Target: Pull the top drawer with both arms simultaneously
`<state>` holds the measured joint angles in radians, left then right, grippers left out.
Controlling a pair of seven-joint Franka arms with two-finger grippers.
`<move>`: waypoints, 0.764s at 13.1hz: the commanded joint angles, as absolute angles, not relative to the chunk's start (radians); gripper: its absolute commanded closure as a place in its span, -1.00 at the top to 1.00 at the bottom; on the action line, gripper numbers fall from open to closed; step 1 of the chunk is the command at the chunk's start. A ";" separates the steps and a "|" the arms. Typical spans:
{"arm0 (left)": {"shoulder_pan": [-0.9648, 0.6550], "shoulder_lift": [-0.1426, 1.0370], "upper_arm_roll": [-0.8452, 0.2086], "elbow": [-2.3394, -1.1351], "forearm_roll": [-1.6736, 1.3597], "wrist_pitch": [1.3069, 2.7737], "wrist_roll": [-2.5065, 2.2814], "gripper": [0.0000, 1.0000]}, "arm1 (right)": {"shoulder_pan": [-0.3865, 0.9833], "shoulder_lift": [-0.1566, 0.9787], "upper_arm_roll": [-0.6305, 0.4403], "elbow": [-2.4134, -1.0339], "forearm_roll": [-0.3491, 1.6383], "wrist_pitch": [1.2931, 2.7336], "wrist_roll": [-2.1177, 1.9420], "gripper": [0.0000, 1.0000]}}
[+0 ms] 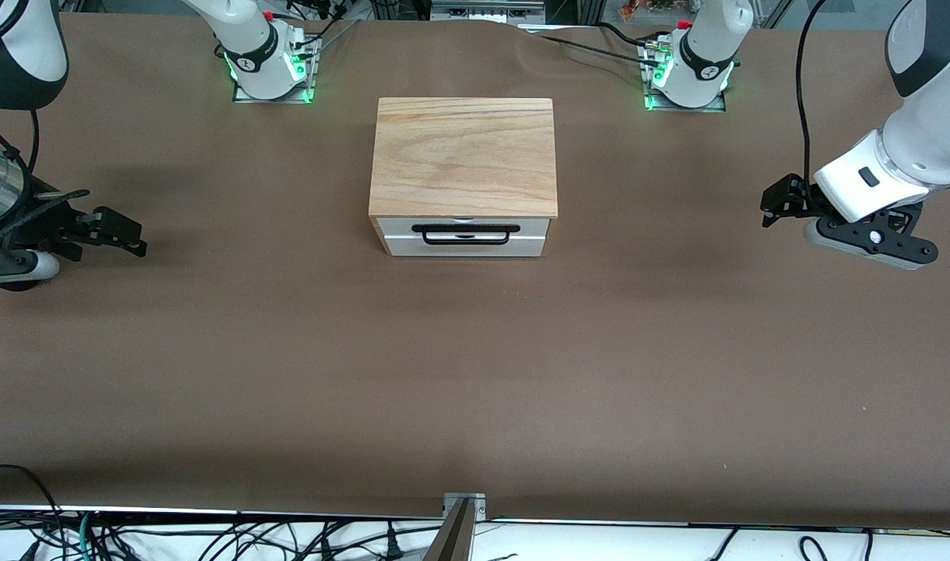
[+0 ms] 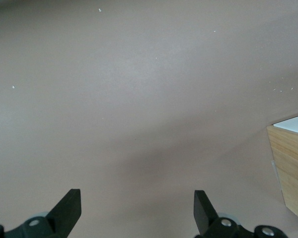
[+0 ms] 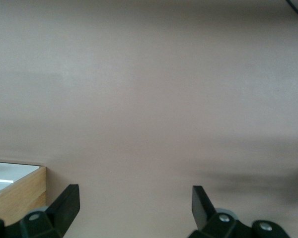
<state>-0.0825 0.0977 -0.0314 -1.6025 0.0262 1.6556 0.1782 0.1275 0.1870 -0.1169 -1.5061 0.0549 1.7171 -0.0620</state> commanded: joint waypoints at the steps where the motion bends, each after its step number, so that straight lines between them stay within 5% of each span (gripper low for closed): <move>1: -0.078 0.104 -0.034 -1.577 0.014 1.637 0.198 1.00 | 0.113 0.187 -0.106 -1.490 0.037 1.698 -0.078 1.00; 10: -0.080 0.104 -0.035 -1.578 0.012 1.635 0.195 1.00 | 0.112 0.187 -0.110 -1.489 0.026 1.698 -0.078 1.00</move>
<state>-0.0827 0.0979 -0.0315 -1.6025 0.0262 1.6555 0.1783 0.1198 0.1870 -0.1183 -1.5051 0.0414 1.7168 -0.0623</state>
